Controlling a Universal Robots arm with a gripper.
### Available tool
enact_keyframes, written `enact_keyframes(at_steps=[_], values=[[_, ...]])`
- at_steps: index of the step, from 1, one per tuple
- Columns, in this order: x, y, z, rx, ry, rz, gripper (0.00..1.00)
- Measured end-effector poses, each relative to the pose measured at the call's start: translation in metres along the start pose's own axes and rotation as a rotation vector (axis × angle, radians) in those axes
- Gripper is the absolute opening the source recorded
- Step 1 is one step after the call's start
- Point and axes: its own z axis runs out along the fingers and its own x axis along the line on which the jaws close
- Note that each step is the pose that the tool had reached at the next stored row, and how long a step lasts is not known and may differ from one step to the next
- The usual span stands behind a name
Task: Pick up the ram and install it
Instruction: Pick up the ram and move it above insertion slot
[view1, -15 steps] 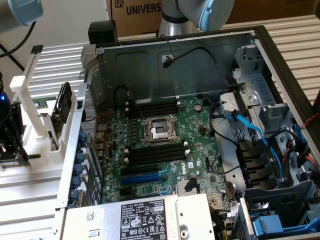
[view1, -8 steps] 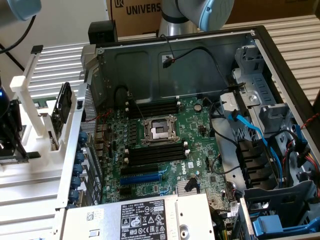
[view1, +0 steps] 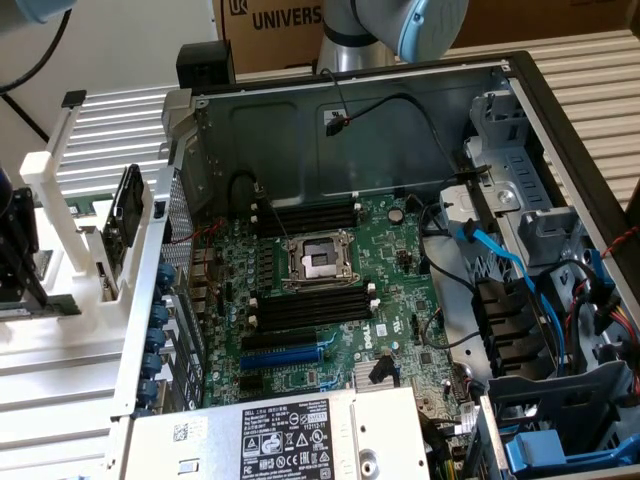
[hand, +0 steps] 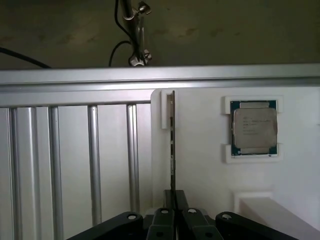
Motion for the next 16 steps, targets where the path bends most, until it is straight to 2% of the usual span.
enact_keyframes(at_steps=[9, 10, 16], values=[[-0.001, 0.0009, -0.0252, -0.0001, 0.0000, 0.000, 0.13], [-0.001, 0.0013, -0.0325, 0.0000, 0.0000, 0.000, 0.13], [-0.002, 0.0026, -0.0586, 0.0001, 0.0008, 0.000, 0.12]])
